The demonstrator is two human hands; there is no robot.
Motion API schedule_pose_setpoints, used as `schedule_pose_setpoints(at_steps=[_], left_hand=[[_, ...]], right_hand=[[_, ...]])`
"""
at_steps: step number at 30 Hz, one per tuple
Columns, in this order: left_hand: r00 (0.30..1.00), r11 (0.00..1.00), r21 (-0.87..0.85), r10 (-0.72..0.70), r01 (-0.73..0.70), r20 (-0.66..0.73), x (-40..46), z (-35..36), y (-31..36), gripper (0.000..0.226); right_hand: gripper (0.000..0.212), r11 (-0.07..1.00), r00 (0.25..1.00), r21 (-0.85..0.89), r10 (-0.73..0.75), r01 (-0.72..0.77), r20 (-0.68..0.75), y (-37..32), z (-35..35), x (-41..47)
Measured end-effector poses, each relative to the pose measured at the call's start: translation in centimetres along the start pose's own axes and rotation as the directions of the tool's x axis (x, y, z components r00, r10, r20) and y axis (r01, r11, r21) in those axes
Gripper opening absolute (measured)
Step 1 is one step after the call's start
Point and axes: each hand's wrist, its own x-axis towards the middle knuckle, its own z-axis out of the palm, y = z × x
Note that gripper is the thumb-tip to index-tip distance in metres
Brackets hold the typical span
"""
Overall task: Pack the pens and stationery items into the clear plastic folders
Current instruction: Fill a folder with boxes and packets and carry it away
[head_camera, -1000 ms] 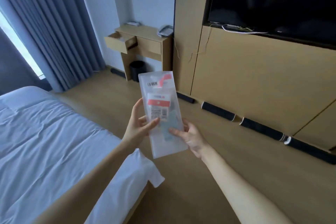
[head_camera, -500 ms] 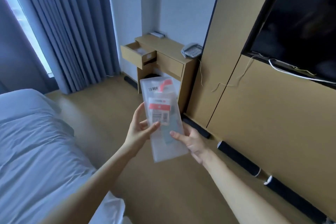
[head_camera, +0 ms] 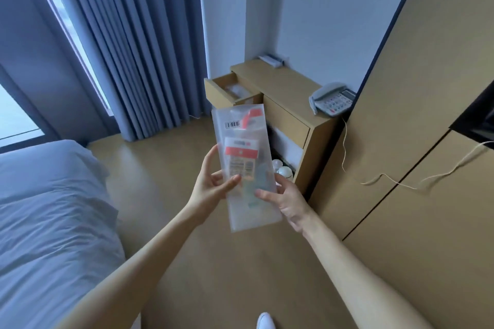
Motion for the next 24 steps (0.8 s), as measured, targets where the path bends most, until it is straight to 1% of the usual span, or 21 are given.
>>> schedule_pose_setpoints(at_steps=[3, 5, 8, 13, 16, 19, 21, 24], left_hand=[[0.998, 1.000, 0.006, 0.011, -0.010, -0.056, 5.6, 0.2, 1.0, 0.073], [0.996, 1.000, 0.009, 0.022, -0.021, -0.090, 9.2, -0.4, 1.4, 0.074], [0.987, 1.000, 0.021, 0.016, -0.013, -0.158, 13.5, -2.2, 1.2, 0.075], [0.977, 1.000, -0.002, -0.028, 0.028, -0.211, 20.7, -6.9, -0.1, 0.073], [0.979, 1.000, 0.001, -0.030, 0.031, -0.202, 26.5, -10.8, -1.0, 0.072], [0.983, 0.999, 0.020, -0.035, 0.040, -0.182, 33.0, -15.0, -1.1, 0.070], [0.988, 0.997, 0.026, -0.063, 0.067, -0.141, 36.8, -17.5, -0.7, 0.063], [0.993, 0.991, 0.082, -0.099, 0.104, -0.064, 43.3, -20.9, 0.7, 0.046]], right_hand=[[0.056, 1.000, 0.997, -0.007, 0.028, -0.028, 0.065, -2.2, -2.2, 6.1], [0.052, 0.999, 0.994, -0.029, 0.047, -0.044, 0.102, -3.8, -2.9, 10.1], [0.050, 0.996, 0.986, -0.072, 0.058, -0.047, 0.159, -4.6, -2.8, 15.8], [0.040, 0.993, 0.979, -0.093, 0.090, -0.074, 0.185, -4.4, -1.6, 25.5], [0.039, 0.992, 0.985, -0.113, 0.074, -0.057, 0.154, -4.4, -0.4, 32.2], [0.035, 0.994, 0.993, -0.091, 0.061, -0.052, 0.097, -5.2, 1.2, 39.1], [0.037, 0.995, 0.996, -0.086, 0.059, -0.053, 0.067, -6.0, 2.1, 43.0], [0.046, 0.993, 1.000, -0.118, 0.005, -0.002, 0.025, -7.7, 2.5, 48.8]])
